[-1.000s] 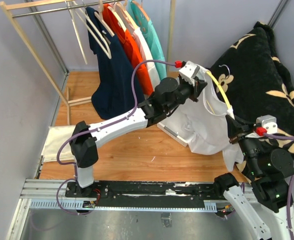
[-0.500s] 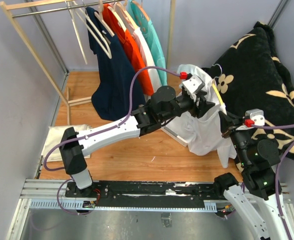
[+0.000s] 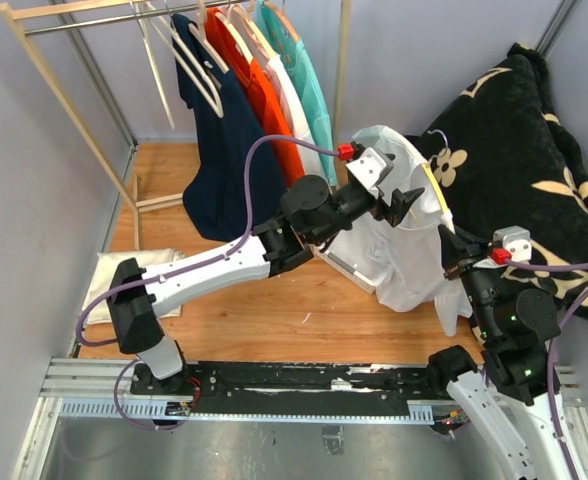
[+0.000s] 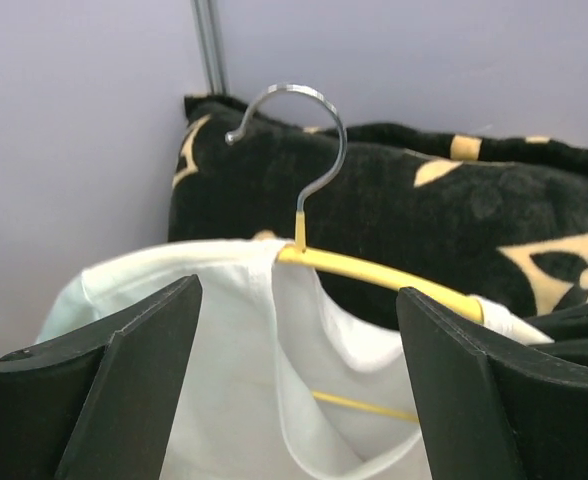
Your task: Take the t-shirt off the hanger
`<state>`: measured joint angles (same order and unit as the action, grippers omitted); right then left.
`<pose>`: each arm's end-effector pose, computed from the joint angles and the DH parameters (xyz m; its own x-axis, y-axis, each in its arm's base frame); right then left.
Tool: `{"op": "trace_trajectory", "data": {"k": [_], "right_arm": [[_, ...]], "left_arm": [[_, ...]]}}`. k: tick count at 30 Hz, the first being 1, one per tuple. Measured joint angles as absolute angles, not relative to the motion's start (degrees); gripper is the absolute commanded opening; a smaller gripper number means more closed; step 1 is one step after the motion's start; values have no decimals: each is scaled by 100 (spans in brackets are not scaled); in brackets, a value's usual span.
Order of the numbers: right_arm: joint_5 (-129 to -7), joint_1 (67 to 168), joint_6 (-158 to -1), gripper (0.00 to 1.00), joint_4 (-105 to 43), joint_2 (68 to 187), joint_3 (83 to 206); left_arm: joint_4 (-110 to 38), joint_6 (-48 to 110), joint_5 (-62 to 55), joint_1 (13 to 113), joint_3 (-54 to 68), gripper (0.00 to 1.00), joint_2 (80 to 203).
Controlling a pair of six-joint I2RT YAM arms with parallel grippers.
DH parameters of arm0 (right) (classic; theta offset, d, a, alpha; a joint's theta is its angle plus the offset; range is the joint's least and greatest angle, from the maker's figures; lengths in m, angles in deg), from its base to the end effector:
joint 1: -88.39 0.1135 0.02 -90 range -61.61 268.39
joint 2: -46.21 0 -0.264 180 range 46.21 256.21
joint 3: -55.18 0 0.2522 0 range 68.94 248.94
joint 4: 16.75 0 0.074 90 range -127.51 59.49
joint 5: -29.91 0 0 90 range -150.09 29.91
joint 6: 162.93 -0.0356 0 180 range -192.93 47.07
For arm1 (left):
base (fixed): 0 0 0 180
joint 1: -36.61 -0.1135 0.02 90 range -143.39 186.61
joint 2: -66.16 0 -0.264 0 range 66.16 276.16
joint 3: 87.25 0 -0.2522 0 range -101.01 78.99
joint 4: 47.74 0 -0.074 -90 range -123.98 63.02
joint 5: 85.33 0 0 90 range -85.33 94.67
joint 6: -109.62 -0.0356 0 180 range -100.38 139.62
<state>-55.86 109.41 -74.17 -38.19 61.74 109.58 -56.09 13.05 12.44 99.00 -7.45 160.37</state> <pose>0.0630 0.0214 0.3753 0.2732 0.1281 -0.9534 -0.2980 0.9536 0.0427 0.1878 -0.3487 0.4302 0.2075 -0.1522 -0.9663 0.7988 0.5966 0.0776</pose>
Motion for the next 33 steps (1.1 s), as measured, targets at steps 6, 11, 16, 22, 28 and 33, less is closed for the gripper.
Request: {"op": "trace_trajectory", "data": {"k": [6, 11, 16, 22, 28, 33], "right_arm": [[-5689, 10941, -7417, 1, -3800, 6104, 10947], [-5822, 10941, -7421, 1, -3795, 6100, 10947], [-5909, 10941, -7421, 1, -3800, 6076, 10949], [-6025, 10941, -7425, 1, -3802, 6062, 10949], [-6097, 10941, -7430, 22, -3804, 6062, 10949], [-6104, 10941, -7439, 75, -3806, 6078, 11043]], "left_arm": [[-6062, 1087, 975, 9836, -1075, 82, 16221], [-6127, 1036, 925, 9823, -1556, 82, 16623], [-6062, 1010, 908, 9823, -1824, 76, 16973], [-5952, 929, 978, 9823, -1824, 34, 17060], [-5957, 909, 1065, 9819, -1824, 1, 17062], [-5832, 909, 1106, 9823, -1833, 1, 17062]]}}
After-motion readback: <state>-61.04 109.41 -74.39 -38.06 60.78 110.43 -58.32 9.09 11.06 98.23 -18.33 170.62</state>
